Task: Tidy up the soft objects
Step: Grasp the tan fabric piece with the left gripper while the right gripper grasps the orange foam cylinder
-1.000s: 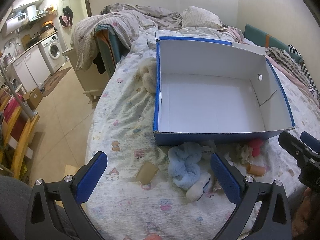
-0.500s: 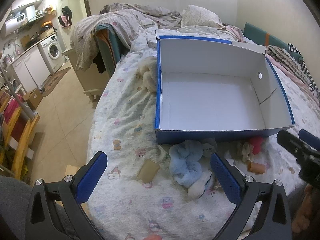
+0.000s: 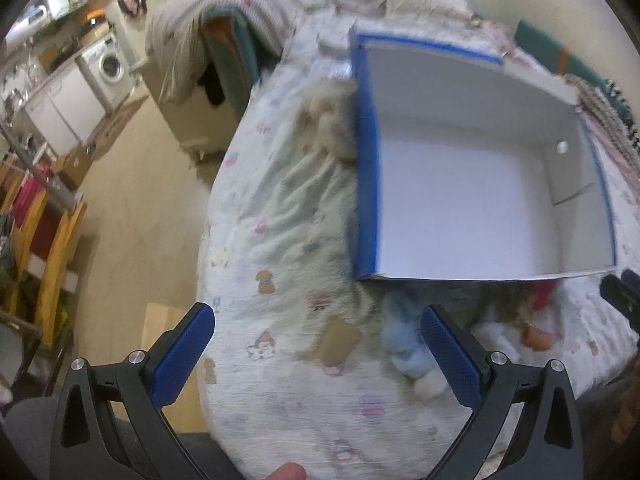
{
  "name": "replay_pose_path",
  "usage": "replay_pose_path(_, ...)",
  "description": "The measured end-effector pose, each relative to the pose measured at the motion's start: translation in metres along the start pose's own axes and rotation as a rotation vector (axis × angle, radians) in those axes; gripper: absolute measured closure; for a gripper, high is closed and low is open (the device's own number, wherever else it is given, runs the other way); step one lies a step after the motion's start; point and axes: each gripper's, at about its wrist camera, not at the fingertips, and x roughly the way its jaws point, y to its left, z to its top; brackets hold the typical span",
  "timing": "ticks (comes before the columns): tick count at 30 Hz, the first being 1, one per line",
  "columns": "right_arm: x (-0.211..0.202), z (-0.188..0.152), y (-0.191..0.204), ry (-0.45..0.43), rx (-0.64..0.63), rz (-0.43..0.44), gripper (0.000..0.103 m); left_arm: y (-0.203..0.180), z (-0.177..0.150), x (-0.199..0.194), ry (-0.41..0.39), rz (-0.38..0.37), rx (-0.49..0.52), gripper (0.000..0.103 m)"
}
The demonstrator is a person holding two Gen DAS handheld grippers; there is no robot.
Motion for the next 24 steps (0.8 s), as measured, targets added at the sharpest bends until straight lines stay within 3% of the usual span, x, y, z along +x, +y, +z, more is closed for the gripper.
replay_pose_path(6, 0.034, -0.013, -0.017, 0.077, 0.069, -0.011, 0.000, 0.022, 0.007, 0.045, 0.137, -0.014, -0.070, 0.000)
replay_pose_path(10, 0.045, -0.018, -0.022, 0.118, 0.100, -0.025, 0.000, 0.033, 0.004, 0.071, 0.205, -0.037, -0.128, 0.012)
replay_pose_path(13, 0.049, -0.019, -0.025, 0.126, 0.110, -0.033, 0.000, 0.034, 0.001, 0.091, 0.274, -0.111, -0.172, 0.019)
replay_pose_path(17, 0.056, -0.017, -0.030, 0.141, 0.133, -0.034, 0.000, 0.025, -0.001, 0.107, 0.320, -0.098, -0.146, 0.023)
replay_pose_path(20, 0.061, -0.017, -0.034, 0.159, 0.143, -0.035, 0.000, 0.019, -0.010, 0.120, 0.384, -0.107, -0.130, 0.036)
replay_pose_path(22, 0.064, -0.019, -0.040, 0.180, 0.169, -0.016, 0.000, 0.016, -0.021, 0.128, 0.419, -0.123, -0.130, 0.052)
replay_pose_path(24, 0.068, -0.022, -0.050, 0.217, 0.201, -0.001, 0.000, 0.010, -0.029, 0.131, 0.430, -0.138, -0.105, 0.052)
